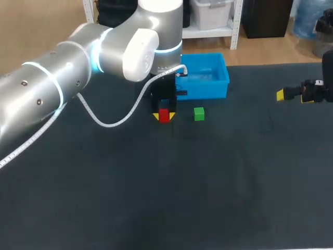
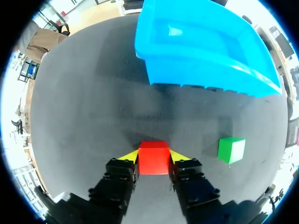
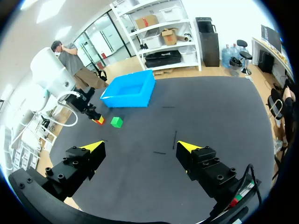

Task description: Use the left arm to pick the red cube and place it into the blue plastic box first, then use the right arm to grasp the green cube and put it into the same blue plastic box after the first action is fully finished.

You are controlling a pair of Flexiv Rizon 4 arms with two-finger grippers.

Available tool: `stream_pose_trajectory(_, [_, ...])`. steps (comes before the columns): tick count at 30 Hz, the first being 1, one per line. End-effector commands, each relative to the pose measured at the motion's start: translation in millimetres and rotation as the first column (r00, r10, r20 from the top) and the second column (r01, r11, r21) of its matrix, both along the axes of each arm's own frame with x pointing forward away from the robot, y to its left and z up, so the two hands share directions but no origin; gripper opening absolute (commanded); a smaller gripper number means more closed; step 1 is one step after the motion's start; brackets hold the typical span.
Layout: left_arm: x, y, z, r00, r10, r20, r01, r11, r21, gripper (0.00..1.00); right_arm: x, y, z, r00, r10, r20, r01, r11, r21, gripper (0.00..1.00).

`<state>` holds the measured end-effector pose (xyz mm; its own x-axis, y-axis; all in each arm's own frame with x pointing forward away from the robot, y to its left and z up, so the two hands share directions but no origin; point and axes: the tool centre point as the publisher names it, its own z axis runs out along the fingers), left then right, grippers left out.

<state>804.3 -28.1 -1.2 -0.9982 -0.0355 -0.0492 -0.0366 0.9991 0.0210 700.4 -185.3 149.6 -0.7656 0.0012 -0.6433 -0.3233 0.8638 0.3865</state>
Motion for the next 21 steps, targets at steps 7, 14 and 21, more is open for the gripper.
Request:
stream_pose_trajectory(7, [3.0,2.7,18.4,0.999,-0.024,0.021,0.024,1.000,0.011,0.00,0.4,-0.3,-0.3,1.000,0.002,0.000,-0.002,1.000,0.000,1.00])
stream_pose_trajectory(14, [1.0,3.6,35.3,0.999,-0.036,0.035,0.036,0.999,0.010,0.00,0.4,-0.3,-0.3,1.000,0.002,0.000,-0.002,1.000,0.000,1.00])
stream_pose_trajectory(21, [-0.7,7.6,54.0,0.997,-0.052,0.063,0.052,0.999,-0.005,0.00,0.4,-0.3,-0.3,1.000,0.002,0.000,-0.002,1.000,0.000,1.00])
